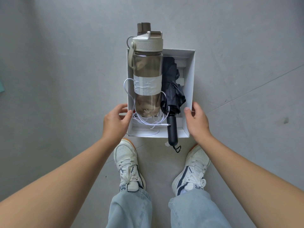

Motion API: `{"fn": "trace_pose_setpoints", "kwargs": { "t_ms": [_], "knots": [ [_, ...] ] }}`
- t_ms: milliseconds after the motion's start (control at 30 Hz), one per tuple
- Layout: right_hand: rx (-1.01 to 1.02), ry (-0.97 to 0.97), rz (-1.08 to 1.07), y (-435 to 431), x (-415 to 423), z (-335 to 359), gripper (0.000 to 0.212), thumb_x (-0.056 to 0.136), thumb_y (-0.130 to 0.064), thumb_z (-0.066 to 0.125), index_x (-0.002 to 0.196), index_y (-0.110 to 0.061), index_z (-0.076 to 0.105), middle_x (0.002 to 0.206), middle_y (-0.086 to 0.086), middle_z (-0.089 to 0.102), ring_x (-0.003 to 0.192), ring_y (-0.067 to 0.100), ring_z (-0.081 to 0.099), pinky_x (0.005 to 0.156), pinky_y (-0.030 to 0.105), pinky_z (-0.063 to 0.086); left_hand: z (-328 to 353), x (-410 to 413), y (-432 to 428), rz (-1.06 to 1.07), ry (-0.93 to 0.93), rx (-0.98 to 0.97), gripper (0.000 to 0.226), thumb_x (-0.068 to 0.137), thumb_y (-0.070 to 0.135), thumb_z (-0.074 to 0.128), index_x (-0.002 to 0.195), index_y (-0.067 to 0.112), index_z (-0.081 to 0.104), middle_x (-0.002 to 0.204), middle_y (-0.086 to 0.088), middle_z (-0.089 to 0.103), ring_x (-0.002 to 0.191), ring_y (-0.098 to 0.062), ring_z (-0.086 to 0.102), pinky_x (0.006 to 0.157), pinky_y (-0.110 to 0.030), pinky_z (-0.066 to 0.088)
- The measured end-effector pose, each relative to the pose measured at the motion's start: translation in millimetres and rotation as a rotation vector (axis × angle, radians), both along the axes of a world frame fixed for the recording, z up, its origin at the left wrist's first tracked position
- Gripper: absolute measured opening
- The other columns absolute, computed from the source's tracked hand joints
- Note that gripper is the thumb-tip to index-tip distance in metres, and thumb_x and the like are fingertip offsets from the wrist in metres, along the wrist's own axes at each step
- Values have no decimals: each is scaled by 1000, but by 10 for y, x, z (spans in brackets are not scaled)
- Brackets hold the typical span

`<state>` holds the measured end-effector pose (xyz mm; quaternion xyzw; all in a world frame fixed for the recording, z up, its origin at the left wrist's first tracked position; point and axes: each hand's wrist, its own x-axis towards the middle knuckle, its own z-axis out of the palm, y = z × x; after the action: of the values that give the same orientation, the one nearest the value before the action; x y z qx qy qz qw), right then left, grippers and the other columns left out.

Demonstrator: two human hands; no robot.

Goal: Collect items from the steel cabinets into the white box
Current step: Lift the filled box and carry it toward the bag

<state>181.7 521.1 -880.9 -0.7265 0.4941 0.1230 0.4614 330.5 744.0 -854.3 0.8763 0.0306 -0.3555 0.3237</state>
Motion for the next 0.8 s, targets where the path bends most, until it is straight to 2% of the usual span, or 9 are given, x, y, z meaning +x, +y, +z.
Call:
{"fn": "trace_pose_setpoints", "kwargs": {
  "t_ms": [67,167,233,333,433,500,633,800],
  "knots": [
    [4,-9,16,-9,-20,-26,31,104,-27,49,79,-40,36,68,-13,44,62,4,43,61,29,35,-4,5,-5,4,10,-12,26,93,35,65,118,28,67,102,11,69,75,4,66,69,-26,55],
    [31,-18,30,-33,-72,-81,5,103,-29,50,102,-26,53,80,-13,58,72,9,53,70,31,39,3,-16,-26,29,17,-47,17,95,30,64,112,31,66,102,15,68,74,10,65,65,-20,54],
    [21,-14,34,-41,-88,-100,21,102,-30,50,118,-18,58,94,-7,68,83,18,61,76,33,45,11,-40,-37,56,29,-74,17,95,27,63,110,36,65,102,21,67,77,7,68,67,-23,55],
    [5,-13,29,-41,-91,-98,29,102,-31,50,127,-19,58,102,-3,72,88,21,64,79,34,47,-2,-65,-45,88,50,-90,21,96,26,60,115,34,65,104,23,68,83,2,69,77,-38,59],
    [-6,-25,28,-28,-95,-109,29,102,-29,49,129,-21,58,91,-8,67,79,17,58,75,32,43,7,-78,-68,100,54,-107,25,98,23,58,120,35,60,102,26,65,81,6,68,76,-32,58],
    [-8,-30,16,-20,-97,-105,30,102,-28,49,130,-22,58,90,-9,66,77,16,56,75,32,43,0,-71,-75,94,58,-113,32,98,23,58,128,36,57,108,19,64,82,7,67,75,-28,57],
    [-7,-29,-1,-13,-106,-107,33,102,-29,49,133,-22,57,101,-1,70,82,16,56,78,32,45,-32,-38,-76,86,66,-118,37,98,21,58,133,32,55,124,9,63,87,4,69,80,-33,58],
    [-21,15,13,-16,-75,-88,39,103,-29,46,141,-24,51,87,-5,61,74,16,50,76,31,42,-2,-37,-120,123,57,-110,39,98,17,57,135,30,55,120,9,59,77,15,64,78,-29,55]
  ]
}}
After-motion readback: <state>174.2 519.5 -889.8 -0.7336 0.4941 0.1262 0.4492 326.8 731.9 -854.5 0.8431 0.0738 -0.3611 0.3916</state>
